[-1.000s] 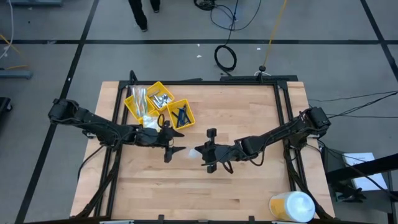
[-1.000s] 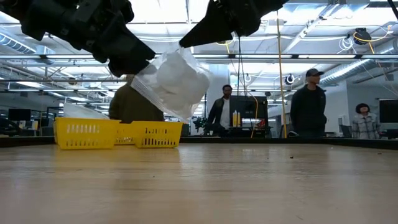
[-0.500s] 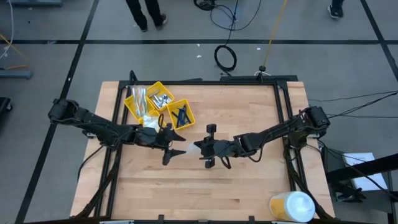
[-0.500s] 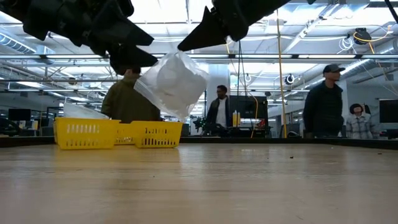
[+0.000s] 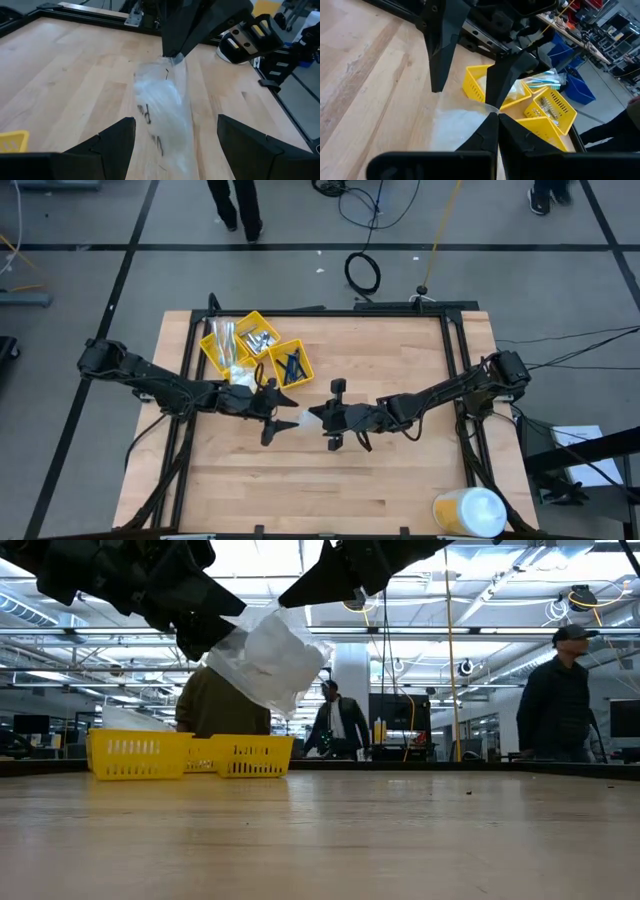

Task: Pick & Place Travel size toiletries
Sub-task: Put the cotton pack into the bottom yellow bin, then return to Home Position

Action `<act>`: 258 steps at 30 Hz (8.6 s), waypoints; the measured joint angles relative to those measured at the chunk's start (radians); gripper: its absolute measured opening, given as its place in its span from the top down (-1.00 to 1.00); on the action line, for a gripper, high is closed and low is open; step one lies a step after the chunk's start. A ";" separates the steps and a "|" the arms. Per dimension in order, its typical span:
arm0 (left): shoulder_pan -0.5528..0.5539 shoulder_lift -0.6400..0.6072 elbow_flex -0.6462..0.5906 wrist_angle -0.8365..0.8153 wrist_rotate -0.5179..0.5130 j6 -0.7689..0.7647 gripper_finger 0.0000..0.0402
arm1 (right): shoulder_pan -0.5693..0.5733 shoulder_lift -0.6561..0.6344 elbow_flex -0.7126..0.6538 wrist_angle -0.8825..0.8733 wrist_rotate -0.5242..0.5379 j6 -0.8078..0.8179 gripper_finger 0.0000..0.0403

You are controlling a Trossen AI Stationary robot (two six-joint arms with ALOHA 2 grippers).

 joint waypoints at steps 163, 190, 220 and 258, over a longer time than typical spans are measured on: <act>-0.250 -1.236 -0.464 -0.413 -0.141 0.275 -0.34 | -0.153 -1.687 -1.149 -0.090 -0.524 0.314 0.04; -0.250 -1.236 -0.464 -0.413 -0.141 0.276 -0.34 | -0.153 -1.687 -1.150 -0.090 -0.524 0.314 0.05; -0.250 -1.236 -0.464 -0.413 -0.141 0.275 -0.34 | -0.153 -1.687 -1.150 -0.090 -0.524 0.314 0.04; -0.250 -1.236 -0.464 -0.413 -0.142 0.275 -0.34 | -0.153 -1.687 -1.150 -0.090 -0.524 0.314 0.05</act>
